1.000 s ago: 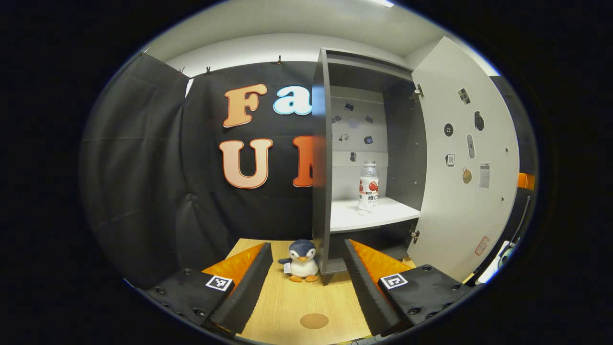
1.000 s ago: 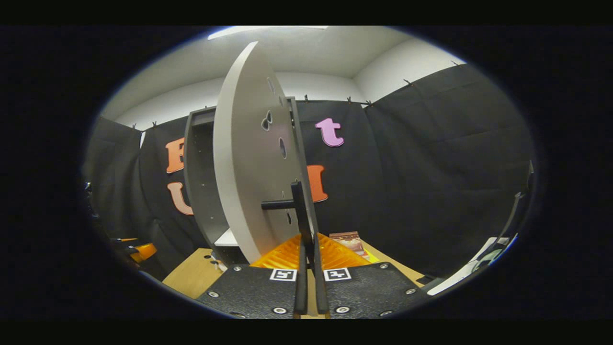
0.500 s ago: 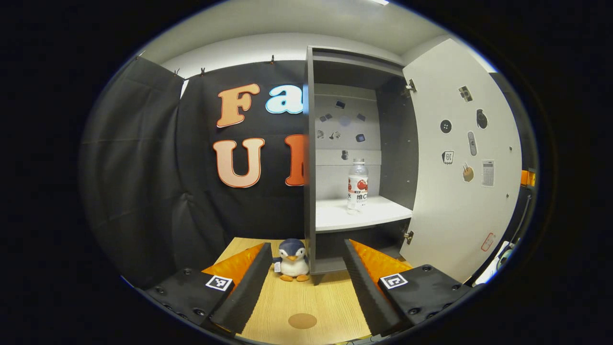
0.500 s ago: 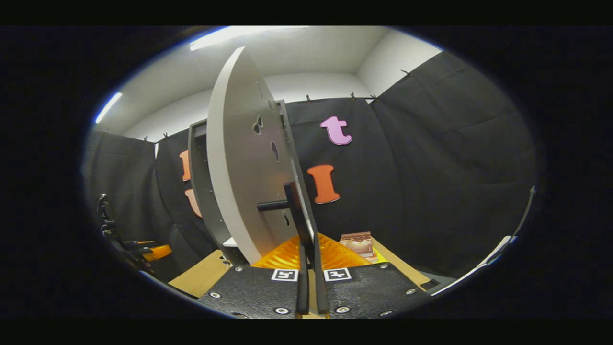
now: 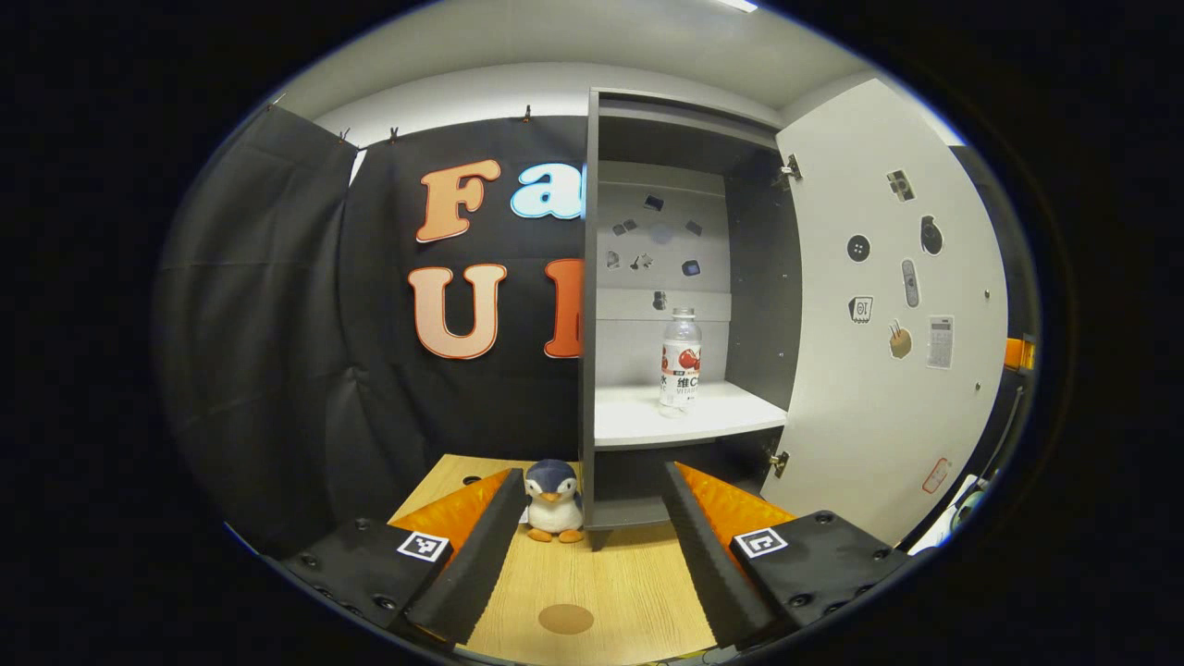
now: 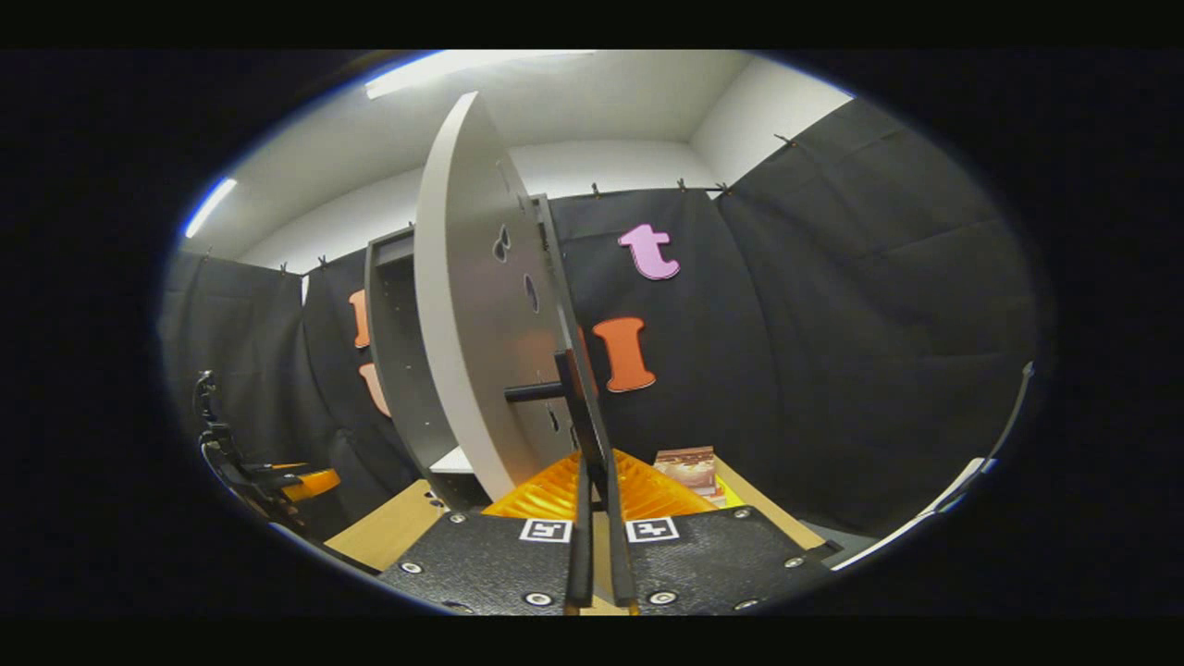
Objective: Open the cabinet door with the right hand, grasp the bottle in the cabinet with the left hand and place it on the coaster, then close the cabinet door with the right hand.
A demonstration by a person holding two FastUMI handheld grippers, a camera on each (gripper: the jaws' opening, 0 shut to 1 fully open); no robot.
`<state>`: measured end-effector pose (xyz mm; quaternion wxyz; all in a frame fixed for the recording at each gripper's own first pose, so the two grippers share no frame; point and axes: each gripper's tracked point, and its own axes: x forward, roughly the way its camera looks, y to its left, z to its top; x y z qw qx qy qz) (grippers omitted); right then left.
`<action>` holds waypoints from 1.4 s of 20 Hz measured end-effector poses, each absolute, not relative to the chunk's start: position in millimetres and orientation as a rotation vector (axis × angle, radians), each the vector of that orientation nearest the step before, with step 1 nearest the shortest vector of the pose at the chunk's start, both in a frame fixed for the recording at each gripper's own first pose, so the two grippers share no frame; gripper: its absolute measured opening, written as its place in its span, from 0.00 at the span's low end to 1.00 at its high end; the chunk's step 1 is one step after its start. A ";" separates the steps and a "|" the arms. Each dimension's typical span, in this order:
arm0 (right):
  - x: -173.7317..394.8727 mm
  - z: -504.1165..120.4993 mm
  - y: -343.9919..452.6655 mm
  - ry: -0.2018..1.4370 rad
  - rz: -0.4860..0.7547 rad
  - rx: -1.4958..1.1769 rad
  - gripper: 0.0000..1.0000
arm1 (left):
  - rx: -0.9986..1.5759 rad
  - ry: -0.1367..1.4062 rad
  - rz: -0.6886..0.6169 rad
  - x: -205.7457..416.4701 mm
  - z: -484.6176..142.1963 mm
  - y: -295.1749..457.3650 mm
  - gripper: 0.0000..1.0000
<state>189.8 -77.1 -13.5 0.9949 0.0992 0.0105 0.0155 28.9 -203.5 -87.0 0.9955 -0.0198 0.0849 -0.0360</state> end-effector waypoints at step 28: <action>200.9 -12.2 -61.3 0.012 -0.112 0.181 0.44 | 0.012 0.045 -0.307 371.2 -97.8 -371.3 0.96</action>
